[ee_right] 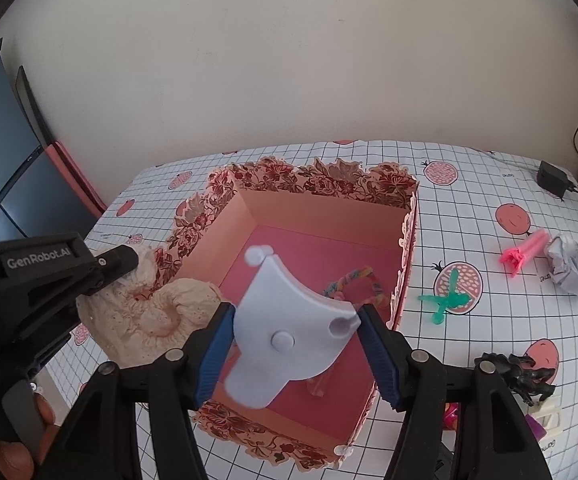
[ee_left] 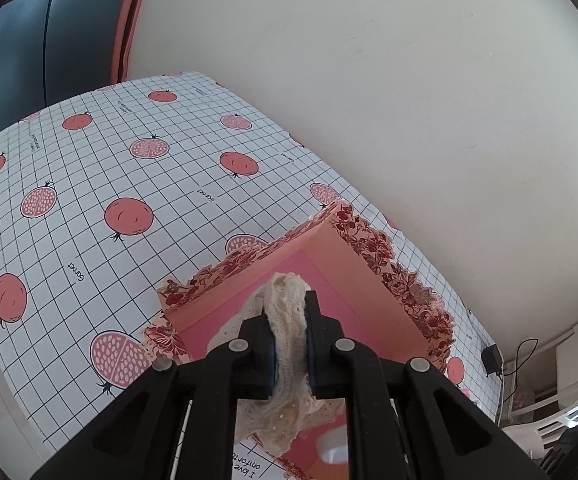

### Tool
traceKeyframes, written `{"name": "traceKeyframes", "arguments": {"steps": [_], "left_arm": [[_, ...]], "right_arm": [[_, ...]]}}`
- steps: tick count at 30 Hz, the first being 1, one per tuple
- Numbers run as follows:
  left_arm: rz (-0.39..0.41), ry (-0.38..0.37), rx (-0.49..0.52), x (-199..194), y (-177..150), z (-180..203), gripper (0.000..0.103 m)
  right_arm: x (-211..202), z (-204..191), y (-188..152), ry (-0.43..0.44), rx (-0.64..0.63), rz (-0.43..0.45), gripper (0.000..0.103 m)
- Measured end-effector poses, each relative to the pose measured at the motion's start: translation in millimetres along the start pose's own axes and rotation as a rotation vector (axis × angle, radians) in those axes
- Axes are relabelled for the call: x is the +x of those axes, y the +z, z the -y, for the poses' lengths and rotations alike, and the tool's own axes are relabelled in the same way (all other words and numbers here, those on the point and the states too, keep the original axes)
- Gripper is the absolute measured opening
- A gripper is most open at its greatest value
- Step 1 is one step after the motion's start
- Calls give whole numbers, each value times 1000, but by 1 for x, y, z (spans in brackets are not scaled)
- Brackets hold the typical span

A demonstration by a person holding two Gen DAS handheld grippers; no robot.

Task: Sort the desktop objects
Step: 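Open both grippers to drop the lace cloth and white piece into the box, then withdraw both grippers from the box and move toward the toys on the table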

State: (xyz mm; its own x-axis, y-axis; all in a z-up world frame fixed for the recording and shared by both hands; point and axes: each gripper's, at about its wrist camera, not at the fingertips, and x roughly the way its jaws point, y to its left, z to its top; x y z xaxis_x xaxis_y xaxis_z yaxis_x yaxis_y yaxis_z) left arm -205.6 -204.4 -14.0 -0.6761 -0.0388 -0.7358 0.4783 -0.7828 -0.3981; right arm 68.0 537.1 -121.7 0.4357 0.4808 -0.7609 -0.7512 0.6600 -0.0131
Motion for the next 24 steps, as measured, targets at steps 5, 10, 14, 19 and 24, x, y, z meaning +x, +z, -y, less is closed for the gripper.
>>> {"name": "traceKeyframes", "arguments": {"steps": [5, 10, 14, 19, 24], "left_arm": [[2, 13, 5, -1, 1, 0, 43], [10, 26, 9, -3, 1, 1, 59], [15, 49, 20, -4, 1, 2, 71], [15, 70, 30, -5, 1, 4, 75], [22, 96, 49, -5, 1, 6, 90]], "right_arm": [[-2, 3, 3, -10, 19, 14, 73], [-3, 7, 4, -24, 33, 17, 75], [-5, 9, 6, -35, 41, 22, 78], [-8, 14, 7, -41, 63, 30, 94], [-9, 18, 8, -47, 90, 38, 102]]}}
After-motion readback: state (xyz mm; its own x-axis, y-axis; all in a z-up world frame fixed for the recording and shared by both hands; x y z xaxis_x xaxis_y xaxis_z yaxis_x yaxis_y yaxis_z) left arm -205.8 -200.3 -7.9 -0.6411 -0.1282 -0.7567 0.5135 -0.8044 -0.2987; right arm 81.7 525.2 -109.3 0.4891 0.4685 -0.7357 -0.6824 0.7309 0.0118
